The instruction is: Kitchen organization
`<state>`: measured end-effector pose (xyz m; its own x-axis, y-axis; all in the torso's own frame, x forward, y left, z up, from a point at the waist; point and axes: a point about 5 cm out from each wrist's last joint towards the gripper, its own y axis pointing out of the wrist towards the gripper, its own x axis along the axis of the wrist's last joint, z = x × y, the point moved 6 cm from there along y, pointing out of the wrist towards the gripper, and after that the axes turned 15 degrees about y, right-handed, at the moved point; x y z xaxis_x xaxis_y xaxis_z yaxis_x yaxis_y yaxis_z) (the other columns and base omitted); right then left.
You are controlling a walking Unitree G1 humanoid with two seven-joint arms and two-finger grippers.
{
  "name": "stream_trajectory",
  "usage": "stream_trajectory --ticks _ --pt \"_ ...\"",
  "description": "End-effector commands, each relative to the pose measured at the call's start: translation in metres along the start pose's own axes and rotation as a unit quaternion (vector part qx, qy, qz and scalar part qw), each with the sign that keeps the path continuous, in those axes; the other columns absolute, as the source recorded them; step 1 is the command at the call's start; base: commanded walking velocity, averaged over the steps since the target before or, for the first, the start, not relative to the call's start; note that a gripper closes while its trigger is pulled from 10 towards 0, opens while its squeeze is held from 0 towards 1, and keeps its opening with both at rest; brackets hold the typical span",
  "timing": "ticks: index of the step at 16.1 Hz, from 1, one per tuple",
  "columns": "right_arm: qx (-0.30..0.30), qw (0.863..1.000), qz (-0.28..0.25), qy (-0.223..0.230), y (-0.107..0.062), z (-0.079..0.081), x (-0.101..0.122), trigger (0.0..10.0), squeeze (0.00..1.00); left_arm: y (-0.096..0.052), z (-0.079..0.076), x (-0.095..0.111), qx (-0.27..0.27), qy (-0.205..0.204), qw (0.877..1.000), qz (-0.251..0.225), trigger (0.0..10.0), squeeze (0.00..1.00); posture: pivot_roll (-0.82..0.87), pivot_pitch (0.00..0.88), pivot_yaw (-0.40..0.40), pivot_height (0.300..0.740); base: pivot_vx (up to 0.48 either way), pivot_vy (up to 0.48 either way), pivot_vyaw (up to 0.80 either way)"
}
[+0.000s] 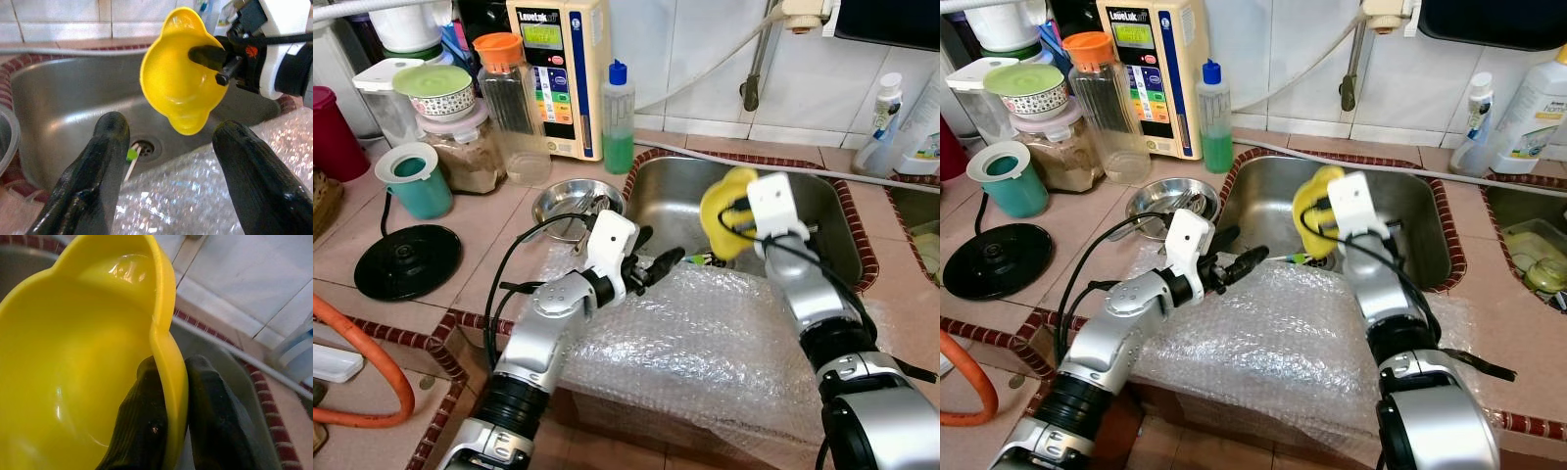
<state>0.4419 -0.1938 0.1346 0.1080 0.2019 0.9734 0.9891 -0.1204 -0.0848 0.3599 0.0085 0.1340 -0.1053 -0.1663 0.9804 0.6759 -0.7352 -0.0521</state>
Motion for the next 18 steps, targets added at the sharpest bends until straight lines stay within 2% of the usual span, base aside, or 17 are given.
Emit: stream_trajectory --ticks 1,4,10,12,14,15,18 --pt "0.009 1.0 -0.015 -0.017 0.003 0.0 0.007 10.0 1.0 -0.001 -0.003 0.003 -0.011 0.009 1.0 0.002 10.0 1.0 0.05 0.0 0.021 0.74 0.0 0.0 0.0" --pt "0.005 1.0 -0.002 -0.027 0.003 -0.003 -0.004 10.0 1.0 -0.003 -0.008 0.0 -0.024 0.012 1.0 0.011 10.0 1.0 0.05 0.0 0.02 0.74 0.0 0.0 0.0" --pt "0.04 0.999 0.029 -0.011 0.0 0.008 -0.023 10.0 1.0 -0.005 -0.011 -0.004 -0.034 0.033 0.998 0.028 10.0 1.0 0.08 0.0 0.004 0.74 0.0 0.0 0.0" --pt "0.074 0.994 0.086 -0.001 -0.003 0.018 -0.041 10.0 1.0 -0.007 -0.009 -0.005 -0.029 0.035 0.998 0.032 10.0 1.0 0.08 0.0 -0.002 0.74 0.0 0.0 0.0" --pt "0.139 0.977 0.162 0.015 -0.013 0.038 -0.065 10.0 1.0 -0.007 -0.007 -0.005 -0.024 0.036 0.999 0.033 10.0 1.0 0.08 0.0 -0.003 0.74 0.0 0.0 0.0" --pt "0.154 0.973 0.17 0.004 -0.015 0.042 -0.068 10.0 1.0 -0.008 -0.006 -0.005 -0.023 0.036 0.999 0.033 10.0 1.0 0.08 0.0 -0.001 0.74 0.0 0.0 0.0" --pt "0.131 0.981 0.14 0.035 -0.008 0.035 -0.052 10.0 1.0 -0.007 -0.006 -0.005 -0.021 0.039 0.998 0.034 10.0 1.0 0.07 0.0 0.002 0.74 0.0 0.0 0.0"
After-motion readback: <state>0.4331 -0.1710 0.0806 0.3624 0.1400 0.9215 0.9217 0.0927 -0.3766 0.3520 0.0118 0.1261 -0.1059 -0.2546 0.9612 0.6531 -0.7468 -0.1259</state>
